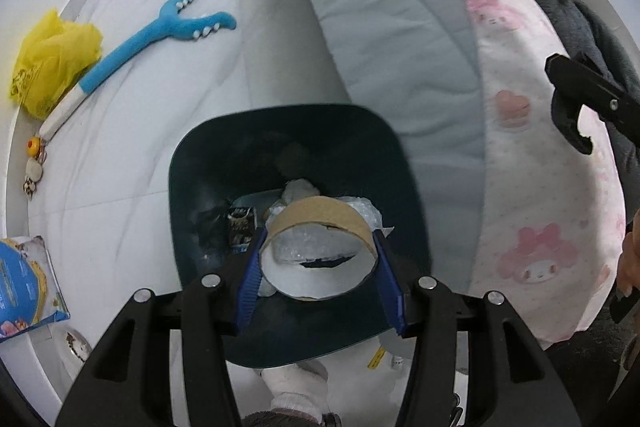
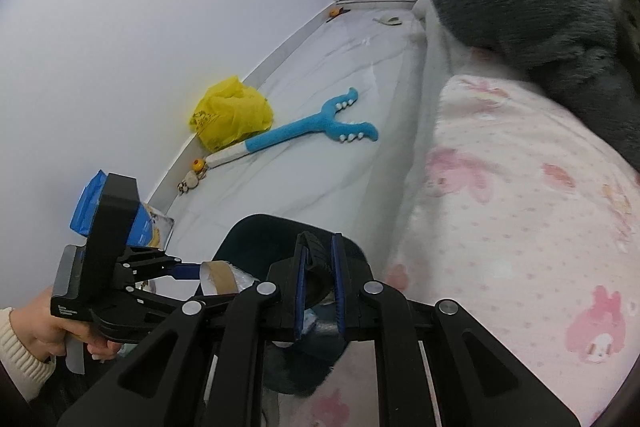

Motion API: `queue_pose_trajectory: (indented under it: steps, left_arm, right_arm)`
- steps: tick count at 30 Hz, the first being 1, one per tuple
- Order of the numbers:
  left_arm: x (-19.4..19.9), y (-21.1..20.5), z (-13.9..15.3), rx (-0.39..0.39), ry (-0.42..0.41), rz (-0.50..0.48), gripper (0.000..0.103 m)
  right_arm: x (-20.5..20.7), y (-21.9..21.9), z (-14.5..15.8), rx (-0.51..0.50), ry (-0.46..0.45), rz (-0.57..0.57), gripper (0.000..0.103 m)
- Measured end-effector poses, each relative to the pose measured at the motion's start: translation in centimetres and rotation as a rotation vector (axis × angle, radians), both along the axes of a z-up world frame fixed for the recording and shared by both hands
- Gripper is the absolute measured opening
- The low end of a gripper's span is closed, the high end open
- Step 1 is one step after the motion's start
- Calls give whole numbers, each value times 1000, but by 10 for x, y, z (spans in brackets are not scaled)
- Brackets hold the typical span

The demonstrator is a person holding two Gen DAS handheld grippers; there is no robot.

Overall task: Collect trash
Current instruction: 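Open both grippers over the green bin to drop the tape roll and clip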

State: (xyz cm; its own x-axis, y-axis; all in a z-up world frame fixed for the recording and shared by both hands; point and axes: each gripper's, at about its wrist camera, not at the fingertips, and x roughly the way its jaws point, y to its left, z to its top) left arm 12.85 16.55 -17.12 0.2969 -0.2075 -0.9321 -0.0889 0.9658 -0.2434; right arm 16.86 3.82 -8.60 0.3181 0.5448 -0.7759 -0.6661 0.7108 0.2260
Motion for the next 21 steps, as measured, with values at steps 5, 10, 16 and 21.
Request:
queue_pose_trajectory:
  steps: [5,10,16,21]
  left_arm:
    - [-4,11,-13,-10,43,11,57]
    - [-12,21,-19,-13,63,16,58]
    - [-19,37,-17,-18,58,40,59]
    - [-25,44,-17,-32,58,46,64]
  right_arm:
    - [-2,18,-8,-11,16,24,12]
    - [-4,33,-16,-22,29,46,12]
    - [-7,51,-29,-43,44,64,12]
    - [-9,64,-43,-72,63,81,12]
